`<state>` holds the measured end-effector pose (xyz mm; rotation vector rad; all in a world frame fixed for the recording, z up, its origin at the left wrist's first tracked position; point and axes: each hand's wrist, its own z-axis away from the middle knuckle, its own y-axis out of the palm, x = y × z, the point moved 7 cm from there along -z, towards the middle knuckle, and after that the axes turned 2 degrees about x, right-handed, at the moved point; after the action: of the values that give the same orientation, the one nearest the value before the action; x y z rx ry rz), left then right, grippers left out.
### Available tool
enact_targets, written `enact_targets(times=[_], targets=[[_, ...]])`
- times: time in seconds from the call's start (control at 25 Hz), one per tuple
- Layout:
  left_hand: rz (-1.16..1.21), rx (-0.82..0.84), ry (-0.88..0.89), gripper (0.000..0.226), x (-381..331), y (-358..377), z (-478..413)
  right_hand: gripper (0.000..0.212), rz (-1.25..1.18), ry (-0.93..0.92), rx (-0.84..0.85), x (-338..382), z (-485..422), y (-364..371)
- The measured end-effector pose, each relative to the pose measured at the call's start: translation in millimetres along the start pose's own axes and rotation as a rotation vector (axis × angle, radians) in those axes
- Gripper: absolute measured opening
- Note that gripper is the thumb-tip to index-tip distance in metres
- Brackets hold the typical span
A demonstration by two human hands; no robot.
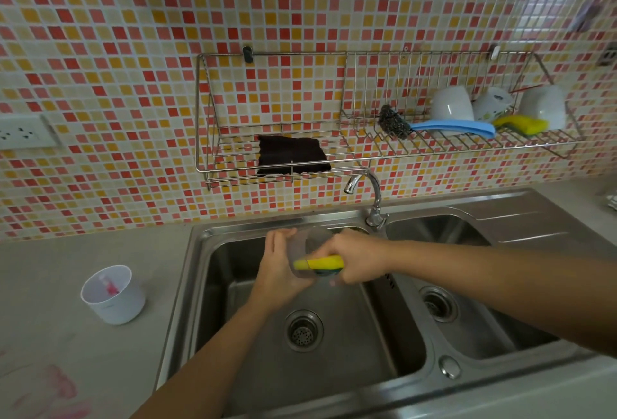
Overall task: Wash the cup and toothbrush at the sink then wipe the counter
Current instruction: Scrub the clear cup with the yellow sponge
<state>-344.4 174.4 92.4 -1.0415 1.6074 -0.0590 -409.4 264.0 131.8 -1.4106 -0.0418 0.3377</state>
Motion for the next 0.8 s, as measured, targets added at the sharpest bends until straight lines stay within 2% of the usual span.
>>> enact_targets(times=[0.08, 0.2, 0.32, 0.44, 0.52, 0.6, 0.64, 0.72, 0.8], targets=[[-0.004, -0.082, -0.003, 0.084, -1.7, -2.7, 1.0, 0.035, 0.048, -0.028, -0.013, 2.3, -1.3, -9.2], [-0.030, -0.156, 0.024, 0.081, -11.7, -5.6, -3.0, 0.036, 0.005, 0.075, 0.015, -0.6, -1.0, -11.2], [0.021, -0.172, -0.058, 0.087, -4.5, -9.0, -4.9, 0.033, 0.038, -0.008, -0.030, 5.7, -8.8, -17.9], [0.147, 0.014, -0.004, 0.096, 1.0, -5.5, -9.3, 0.030, 0.342, -0.146, -0.145, -5.1, 1.4, -22.9], [0.139, 0.190, 0.018, 0.104, -0.2, -3.0, -10.6, 0.025, 0.422, -0.246, -0.210, -5.6, 7.0, -22.3], [0.045, 0.207, 0.039, 0.097, -1.7, -3.9, -15.4, 0.027, 0.433, -0.219, -0.234, -1.3, 6.9, -21.1], [-0.009, 0.159, 0.045, 0.089, -3.6, -5.5, -17.3, 0.028, 0.348, -0.140, -0.192, 1.7, 2.7, -22.3], [-0.097, 0.051, 0.036, 0.082, -8.1, -7.8, -18.7, 0.029, 0.019, 0.097, -0.026, 2.5, -5.2, -22.1], [-0.182, -0.009, 0.046, 0.085, -10.5, -2.6, -15.8, 0.010, -0.372, 0.341, 0.115, -4.6, -6.0, -22.0]])
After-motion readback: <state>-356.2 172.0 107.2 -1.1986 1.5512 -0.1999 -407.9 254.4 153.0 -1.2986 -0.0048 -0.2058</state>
